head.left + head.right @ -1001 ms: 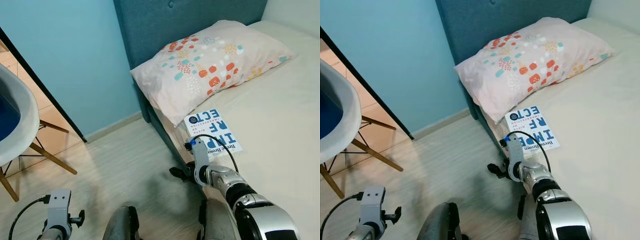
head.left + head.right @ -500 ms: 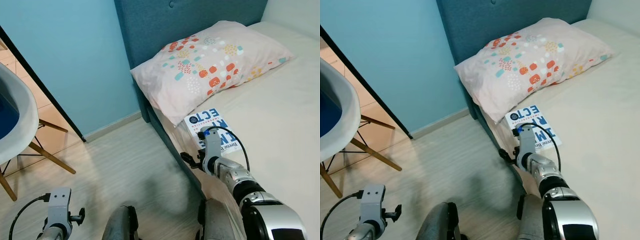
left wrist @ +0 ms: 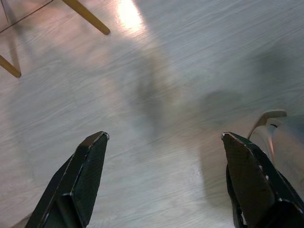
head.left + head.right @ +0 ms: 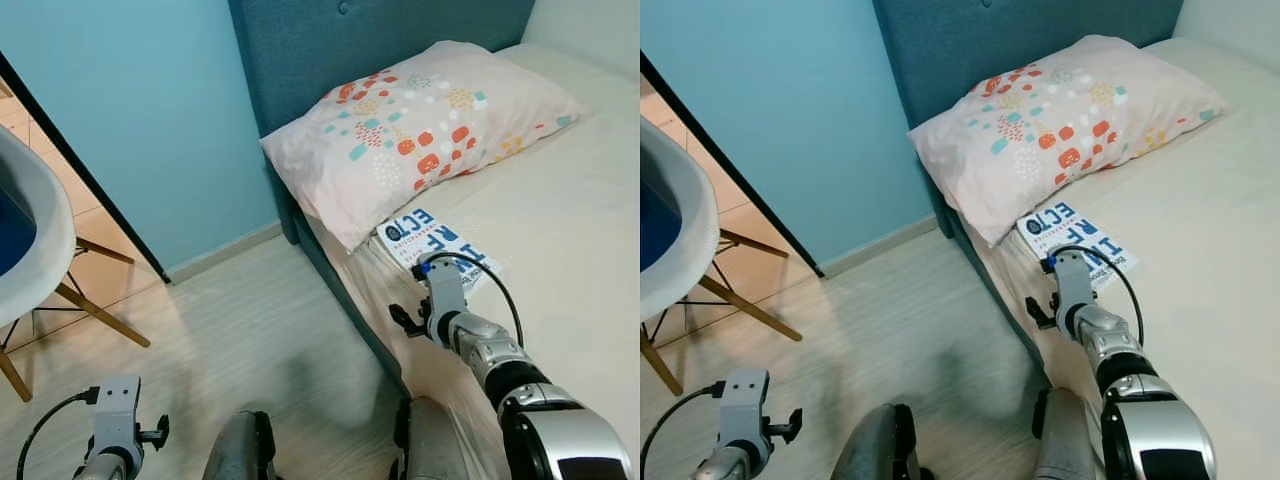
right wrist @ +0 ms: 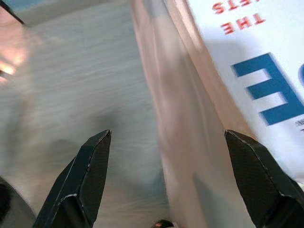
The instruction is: Clean up the room
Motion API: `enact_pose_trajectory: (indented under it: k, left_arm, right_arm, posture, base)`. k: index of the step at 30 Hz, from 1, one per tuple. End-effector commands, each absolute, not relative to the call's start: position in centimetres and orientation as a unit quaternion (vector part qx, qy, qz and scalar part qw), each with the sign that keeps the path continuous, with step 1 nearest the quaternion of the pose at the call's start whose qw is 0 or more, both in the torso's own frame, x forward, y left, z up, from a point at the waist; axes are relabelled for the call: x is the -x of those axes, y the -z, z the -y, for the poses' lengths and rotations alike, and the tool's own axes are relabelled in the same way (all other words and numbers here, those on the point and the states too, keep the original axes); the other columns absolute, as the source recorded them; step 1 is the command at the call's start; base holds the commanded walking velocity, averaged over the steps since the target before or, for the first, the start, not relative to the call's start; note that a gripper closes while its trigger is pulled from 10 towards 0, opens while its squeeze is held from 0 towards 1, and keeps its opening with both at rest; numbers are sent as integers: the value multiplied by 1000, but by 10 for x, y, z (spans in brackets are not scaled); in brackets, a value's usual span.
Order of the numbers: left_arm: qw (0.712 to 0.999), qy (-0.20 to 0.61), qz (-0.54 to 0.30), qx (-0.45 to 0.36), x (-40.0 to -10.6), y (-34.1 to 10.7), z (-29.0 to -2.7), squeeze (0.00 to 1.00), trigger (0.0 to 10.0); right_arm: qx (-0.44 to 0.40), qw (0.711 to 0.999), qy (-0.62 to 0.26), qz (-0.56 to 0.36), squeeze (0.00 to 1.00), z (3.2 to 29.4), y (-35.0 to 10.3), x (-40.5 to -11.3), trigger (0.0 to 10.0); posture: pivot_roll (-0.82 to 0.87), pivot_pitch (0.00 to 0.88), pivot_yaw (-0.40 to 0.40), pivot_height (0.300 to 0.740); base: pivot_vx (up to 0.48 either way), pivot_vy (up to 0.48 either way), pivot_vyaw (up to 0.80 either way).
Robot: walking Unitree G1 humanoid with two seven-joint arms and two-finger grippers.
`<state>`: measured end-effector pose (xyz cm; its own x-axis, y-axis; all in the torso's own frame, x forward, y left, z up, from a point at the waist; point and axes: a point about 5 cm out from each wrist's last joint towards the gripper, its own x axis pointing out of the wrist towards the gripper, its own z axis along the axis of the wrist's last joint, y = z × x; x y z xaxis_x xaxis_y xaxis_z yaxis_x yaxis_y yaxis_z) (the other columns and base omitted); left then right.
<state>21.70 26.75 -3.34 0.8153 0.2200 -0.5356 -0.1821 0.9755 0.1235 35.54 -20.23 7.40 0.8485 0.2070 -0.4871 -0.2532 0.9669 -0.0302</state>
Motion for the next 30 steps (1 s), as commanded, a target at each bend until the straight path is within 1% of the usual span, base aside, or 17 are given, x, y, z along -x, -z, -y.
enact_pose_trajectory:
  k: [1,4,5,7,9,12,13,15,16,17,19,20,21,23,25,26,30]
  left_arm:
    - [946,-115,-303,-25,-206,41,-267,0,10000]
    - [945,-120,-305,-23,-209,41,-266,0,10000]
    - [945,-120,-305,-23,-209,41,-266,0,10000]
    - [944,-122,-306,-22,-210,41,-266,0,10000]
    - [943,-125,-308,-25,-212,41,-265,0,10000]
    - [942,-129,-308,-27,-215,40,-265,0,10000]
    - [941,-135,-308,-29,-218,38,-264,0,10000]
    - [941,-135,-308,-29,-218,38,-264,0,10000]
    - [940,-144,-307,-30,-223,36,-265,0,10000]
    - [940,-144,-307,-30,-223,36,-265,0,10000]
    - [941,-163,-297,-23,-236,28,-265,0,10000]
    - [941,-168,-292,-20,-240,26,-265,0,10000]
    - [942,-172,-287,-10,-247,22,-264,0,10000]
    - [942,-172,-287,-10,-247,22,-264,0,10000]
    - [943,-175,-281,0,-258,15,-261,0,10000]
    - [943,-175,-281,0,-258,15,-261,0,10000]
    - [946,-177,-272,16,-270,9,-254,0,10000]
  right_arm:
    - [20,957,-138,-254,0,195,-65,-350,10000]
    - [-97,946,-216,-219,0,169,-72,-352,10000]
    - [-97,946,-216,-219,0,169,-72,-352,10000]
    - [-144,940,-231,-205,0,162,-76,-353,10000]
    - [-205,925,-256,-191,0,153,-80,-354,10000]
    - [-227,914,-285,-180,0,147,-83,-352,10000]
    - [-248,902,-317,-156,0,140,-87,-350,10000]
    - [-248,902,-317,-156,0,140,-87,-350,10000]
    - [-266,895,-335,-127,0,136,-92,-349,10000]
    - [-266,895,-335,-127,0,136,-92,-349,10000]
    - [-310,887,-329,-90,0,133,-96,-349,10000]
    - [-322,886,-322,-86,0,133,-95,-349,10000]
    - [-333,887,-309,-88,0,131,-92,-349,10000]
    - [-333,887,-309,-88,0,131,-92,-349,10000]
    - [-336,889,-295,-101,0,126,-83,-346,10000]
    - [-336,889,-295,-101,0,126,-83,-346,10000]
    - [-312,898,-279,-136,0,128,-67,-338,10000]
  posture:
    - [5,225,58,600]
    - [-1,191,45,600]
    - [-1,191,45,600]
    - [-1,191,45,600]
    - [-13,158,38,600]
    - [-22,137,34,600]
    - [-29,115,30,600]
    - [-29,115,30,600]
    - [-35,95,25,605]
    - [-35,95,25,605]
    - [-48,53,20,615]
    - [-48,53,20,620]
    - [-58,14,18,625]
    - [-58,14,18,625]
    - [-69,0,12,635]
    - [-69,0,12,635]
    - [-80,0,0,650]
  base:
    - [0,0,0]
    - [0,0,0]
    - [0,0,0]
    - [0,0,0]
    - [0,0,0]
    - [0,0,0]
    - [0,0,0]
    - [0,0,0]
    - [0,0,0]
    - [0,0,0]
    - [0,0,0]
    - [0,0,0]
    - [0,0,0]
    - [0,0,0]
    - [0,0,0]
    - [0,0,0]
    - [-360,0,0]
